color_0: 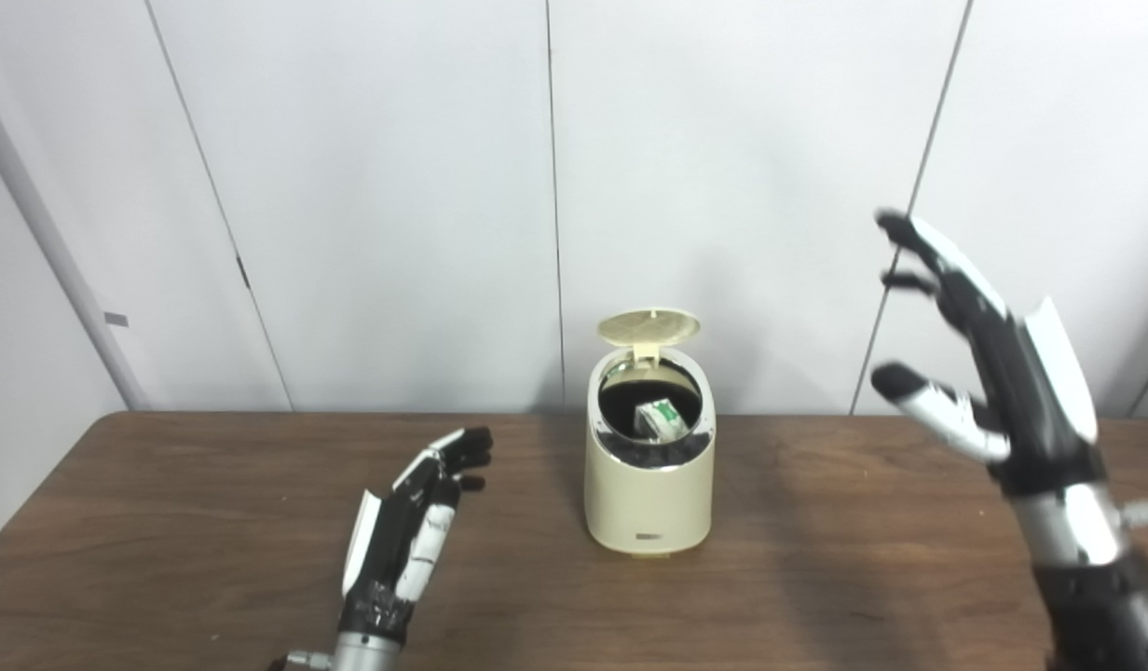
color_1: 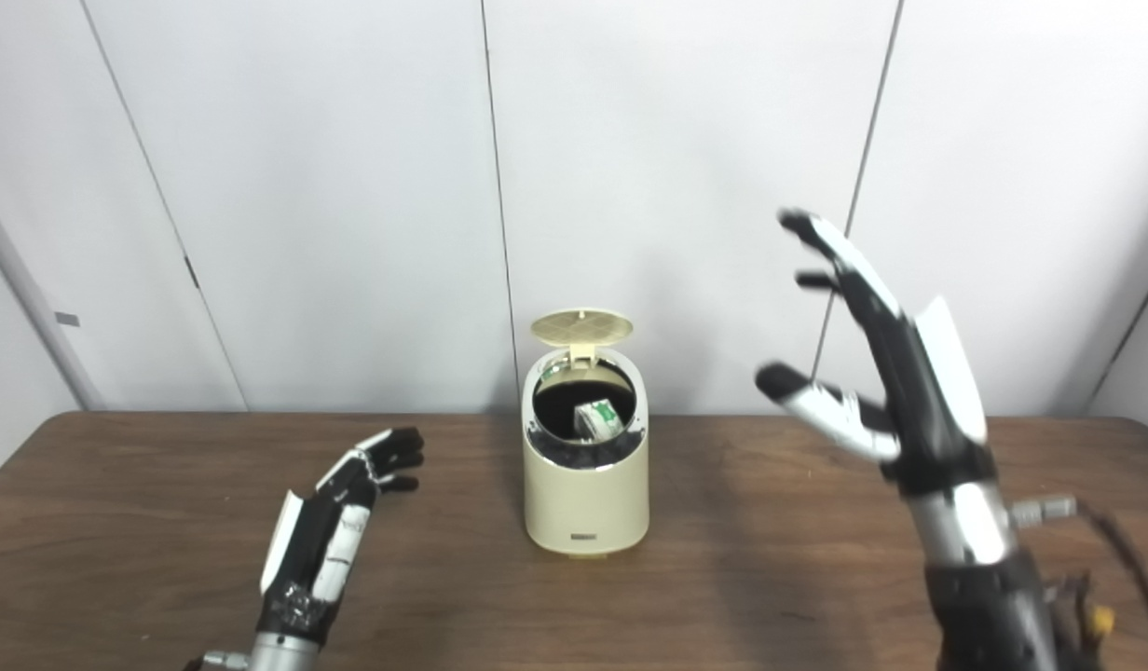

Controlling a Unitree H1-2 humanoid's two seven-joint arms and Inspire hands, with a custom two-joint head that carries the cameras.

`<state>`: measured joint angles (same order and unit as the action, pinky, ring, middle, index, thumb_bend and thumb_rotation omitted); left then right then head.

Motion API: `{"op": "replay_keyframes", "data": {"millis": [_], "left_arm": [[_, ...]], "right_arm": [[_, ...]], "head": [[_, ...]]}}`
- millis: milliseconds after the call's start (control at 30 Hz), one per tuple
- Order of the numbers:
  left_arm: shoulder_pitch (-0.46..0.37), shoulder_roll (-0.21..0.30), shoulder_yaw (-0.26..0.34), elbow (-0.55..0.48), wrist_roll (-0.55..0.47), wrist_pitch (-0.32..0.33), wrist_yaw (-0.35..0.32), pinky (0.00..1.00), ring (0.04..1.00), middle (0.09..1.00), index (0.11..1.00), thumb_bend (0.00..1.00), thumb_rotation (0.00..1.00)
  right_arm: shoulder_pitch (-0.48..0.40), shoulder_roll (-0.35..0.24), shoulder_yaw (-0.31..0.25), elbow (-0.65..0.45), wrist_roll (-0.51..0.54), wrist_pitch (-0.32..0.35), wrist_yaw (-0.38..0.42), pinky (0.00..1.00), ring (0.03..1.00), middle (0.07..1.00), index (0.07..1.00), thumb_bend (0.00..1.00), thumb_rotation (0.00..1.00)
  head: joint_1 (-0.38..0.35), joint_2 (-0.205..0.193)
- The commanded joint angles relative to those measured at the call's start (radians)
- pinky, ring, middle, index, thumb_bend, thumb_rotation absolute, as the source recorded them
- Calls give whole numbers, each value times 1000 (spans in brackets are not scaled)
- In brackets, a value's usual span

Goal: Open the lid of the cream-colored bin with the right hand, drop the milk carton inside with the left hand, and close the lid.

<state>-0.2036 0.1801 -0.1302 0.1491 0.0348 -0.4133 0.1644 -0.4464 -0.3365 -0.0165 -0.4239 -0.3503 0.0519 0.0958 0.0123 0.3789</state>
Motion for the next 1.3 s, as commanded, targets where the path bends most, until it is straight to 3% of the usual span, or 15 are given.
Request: {"op": "replay_keyframes", "data": {"millis": [0,133,400,467,700,800,967,1267], "left_arm": [[-20,8,21,13,23,-46,-17,731,784,807,816,509,973],[-2,-3,36,46,67,-52,-25,789,797,809,820,465,994],[24,-24,55,80,100,-56,-21,752,789,798,812,441,968],[24,-25,55,88,103,-56,-17,750,788,799,811,431,963],[22,-29,56,98,102,-55,-19,742,789,802,805,422,945],[24,-33,56,100,99,-54,-23,751,794,812,809,431,960],[26,-39,60,97,104,-55,-23,764,795,808,806,445,973],[32,-48,66,96,117,-53,-24,756,790,795,800,464,977]], "right_arm": [[-75,-23,18,-45,-37,58,53,741,890,906,873,712,923],[-178,-29,56,-16,-71,88,104,711,859,881,831,731,921],[-340,-54,151,82,-175,134,210,724,851,879,807,745,898],[-382,-71,191,122,-217,142,256,747,856,886,819,743,892],[-488,-88,299,252,-323,198,399,798,924,917,910,880,995],[-514,-75,324,304,-354,203,418,799,934,913,906,921,1000],[-537,-51,350,380,-371,200,428,818,930,903,898,896,1000],[-498,-25,356,435,-345,177,414,838,937,901,885,852,987]], "head": [[-1,-8],[0,-10],[-13,-8],[-13,-8],[-20,-9],[-17,-8],[-15,-5],[-9,1]]}}
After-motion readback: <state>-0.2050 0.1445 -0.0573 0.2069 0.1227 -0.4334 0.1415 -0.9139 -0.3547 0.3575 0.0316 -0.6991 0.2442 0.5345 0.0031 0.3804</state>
